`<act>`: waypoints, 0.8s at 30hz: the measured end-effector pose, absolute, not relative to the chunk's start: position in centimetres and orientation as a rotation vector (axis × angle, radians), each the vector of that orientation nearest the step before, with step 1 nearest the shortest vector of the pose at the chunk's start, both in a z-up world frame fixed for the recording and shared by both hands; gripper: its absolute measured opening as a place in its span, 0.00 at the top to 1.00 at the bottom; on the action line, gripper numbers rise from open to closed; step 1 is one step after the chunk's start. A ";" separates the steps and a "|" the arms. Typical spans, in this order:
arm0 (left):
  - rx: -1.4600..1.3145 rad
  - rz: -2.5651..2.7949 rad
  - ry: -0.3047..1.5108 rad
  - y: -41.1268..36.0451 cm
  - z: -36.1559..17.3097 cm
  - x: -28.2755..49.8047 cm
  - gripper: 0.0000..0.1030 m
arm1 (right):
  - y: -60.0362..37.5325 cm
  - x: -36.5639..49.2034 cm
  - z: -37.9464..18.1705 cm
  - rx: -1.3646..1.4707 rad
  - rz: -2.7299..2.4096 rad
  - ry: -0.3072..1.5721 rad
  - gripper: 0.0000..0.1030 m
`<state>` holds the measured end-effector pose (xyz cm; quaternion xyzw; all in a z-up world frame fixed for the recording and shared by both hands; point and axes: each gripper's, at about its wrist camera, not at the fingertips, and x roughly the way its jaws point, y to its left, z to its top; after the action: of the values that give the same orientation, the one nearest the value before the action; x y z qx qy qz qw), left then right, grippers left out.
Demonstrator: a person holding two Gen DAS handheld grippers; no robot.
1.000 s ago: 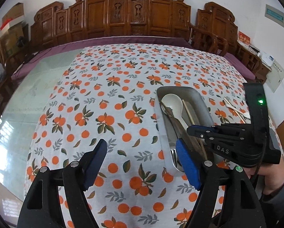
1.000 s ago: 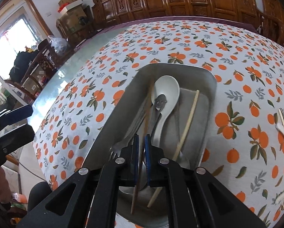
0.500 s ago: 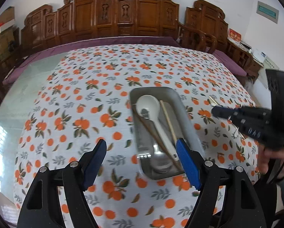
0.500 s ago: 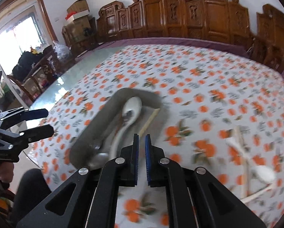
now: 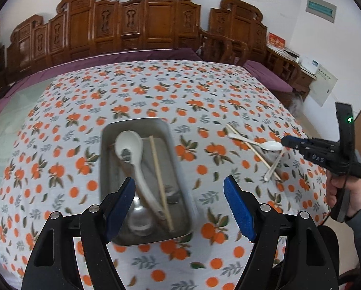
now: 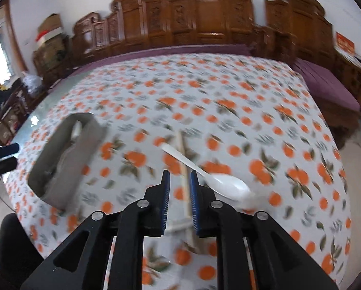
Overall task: Organize utensils
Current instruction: 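Reach the right gripper to the white plastic spoon and grasp its handle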
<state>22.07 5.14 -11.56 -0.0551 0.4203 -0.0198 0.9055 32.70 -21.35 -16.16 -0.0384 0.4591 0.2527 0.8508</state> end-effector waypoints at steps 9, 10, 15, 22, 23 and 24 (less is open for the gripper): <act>-0.093 -0.072 0.887 2.1 -12.6 23.2 0.30 | -22.0 34.9 -18.8 -0.167 0.539 1.000 0.69; -0.092 -0.074 0.889 1.9 -12.7 23.2 0.30 | -21.8 35.3 -19.2 -0.184 0.547 1.005 0.68; -0.072 -0.088 0.904 0.6 -13.2 23.6 0.30 | -20.7 37.2 -20.4 -0.261 0.576 1.026 0.63; -0.047 -0.114 0.916 -1.3 -13.8 24.4 0.30 | -20.1 39.5 -21.1 -0.281 0.639 1.048 0.61; -0.044 -0.115 0.917 -1.4 -13.9 24.5 0.30 | -19.9 39.5 -21.2 -0.279 0.659 1.058 0.61; -0.044 -0.117 0.919 -1.6 -14.0 24.6 0.30 | -19.4 39.6 -21.3 -0.283 0.682 1.072 0.61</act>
<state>24.60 -1.60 -14.01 -0.0213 0.4433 -0.0562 0.8944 39.58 -19.44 -21.35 -0.1319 0.4990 0.3174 0.7955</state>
